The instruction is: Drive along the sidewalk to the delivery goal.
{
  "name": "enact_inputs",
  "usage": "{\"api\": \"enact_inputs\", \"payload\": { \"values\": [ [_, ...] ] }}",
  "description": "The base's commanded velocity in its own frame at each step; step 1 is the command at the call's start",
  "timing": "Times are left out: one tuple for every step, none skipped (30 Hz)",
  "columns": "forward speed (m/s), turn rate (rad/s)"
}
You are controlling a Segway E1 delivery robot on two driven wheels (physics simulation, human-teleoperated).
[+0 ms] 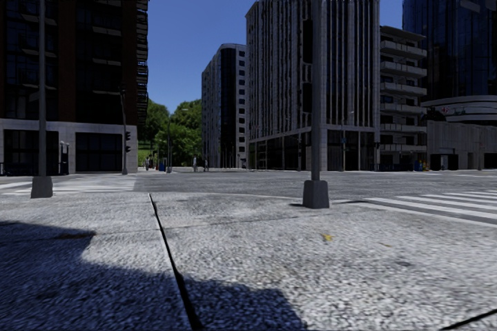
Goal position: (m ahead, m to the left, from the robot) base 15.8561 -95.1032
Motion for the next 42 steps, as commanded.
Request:
{"api": "enact_inputs", "payload": {
  "values": [
    [1.55,-0.5],
    [1.55,-0.5],
    [1.55,-0.5],
    [1.55,-0.5],
    [1.55,-0.5],
    [1.55,-0.5],
    [1.55,-0.5],
    [1.55,-0.5],
    [1.55,-0.5],
    [1.55,-0.5],
    [1.55,-0.5],
    [1.55,-0.5],
    [1.55,-0.5],
    [1.55,-0.5],
    [1.55,-0.5],
    [1.55,-0.5],
    [1.55,-0.5],
    [1.55,-0.5],
    [1.55,-0.5],
    [1.55,-0.5],
    [1.55,-0.5],
    [1.55,-0.5],
    [1.55,-0.5],
    [1.55,-0.5],
    [1.55,-0.5],
    [1.55,-0.5],
    [1.55,-0.5],
    [1.55,-0.5],
    [1.55,-0.5],
    [1.55,-0.5],
    [1.55,-0.5],
    [1.55,-0.5],
    [1.55,-0.5],
    [1.55,-0.5],
    [1.55,-0.5],
    [1.55,-0.5],
    [1.55,-0.5],
    [1.55,-0.5],
    [1.55,-0.5],
    [1.55,-0.5],
    [1.55,-0.5],
    [1.55,-0.5]
  ]
}}
